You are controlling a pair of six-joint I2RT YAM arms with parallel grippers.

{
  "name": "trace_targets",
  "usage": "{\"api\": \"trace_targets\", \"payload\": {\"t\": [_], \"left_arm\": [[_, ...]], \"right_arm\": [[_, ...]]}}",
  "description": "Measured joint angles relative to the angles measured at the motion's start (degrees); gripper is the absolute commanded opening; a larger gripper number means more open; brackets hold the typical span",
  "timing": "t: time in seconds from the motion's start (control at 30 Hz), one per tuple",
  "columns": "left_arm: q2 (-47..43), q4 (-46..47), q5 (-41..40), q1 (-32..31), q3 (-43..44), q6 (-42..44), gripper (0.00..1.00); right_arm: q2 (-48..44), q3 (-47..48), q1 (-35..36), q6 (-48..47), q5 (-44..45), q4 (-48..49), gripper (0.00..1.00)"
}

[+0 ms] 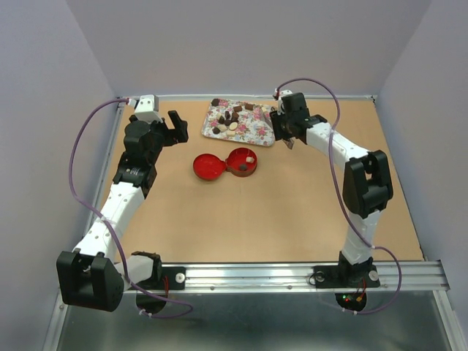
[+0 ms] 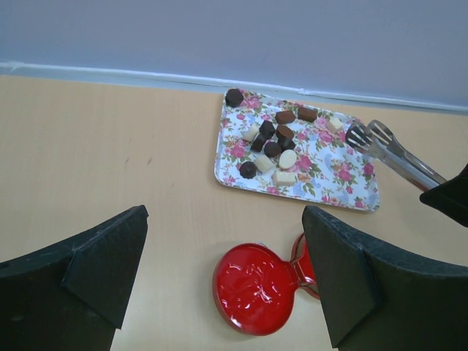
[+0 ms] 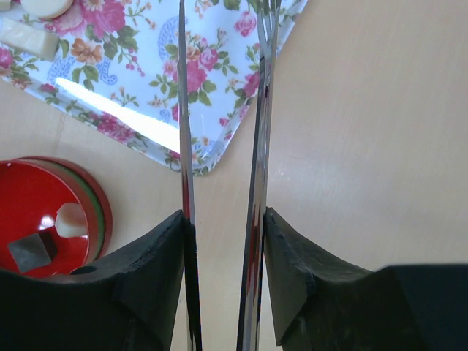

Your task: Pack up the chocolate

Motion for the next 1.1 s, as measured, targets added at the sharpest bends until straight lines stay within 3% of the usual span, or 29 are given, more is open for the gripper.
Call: {"api": "trace_targets", "payload": {"t": [0.9,1.1], "left_arm": [[0.4,-0.9,-1.3,0.0,0.4,0.3,0.99],[0.7,-1.0,-1.3,0.0,0.4,0.4,0.99]], "right_arm": [[14.3,11.9,-1.6,-4.1,-0.5,1.2,0.5],[16.5,13.4,-1.8,-4.7,-0.9,1.2,0.43]]}}
